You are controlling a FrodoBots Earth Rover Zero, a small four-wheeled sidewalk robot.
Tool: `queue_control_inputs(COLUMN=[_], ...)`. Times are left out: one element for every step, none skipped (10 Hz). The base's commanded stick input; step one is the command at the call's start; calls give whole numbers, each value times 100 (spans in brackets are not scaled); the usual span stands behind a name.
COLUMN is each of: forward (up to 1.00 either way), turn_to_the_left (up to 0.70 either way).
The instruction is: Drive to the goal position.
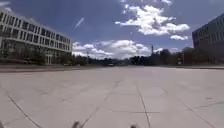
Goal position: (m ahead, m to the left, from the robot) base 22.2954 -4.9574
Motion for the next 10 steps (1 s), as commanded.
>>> queue_control_inputs(forward=[70,70,70,70,70,70,70,70,70,70], turn_to_the_left=[0,0,0,0,0,0,0,0,0,0])
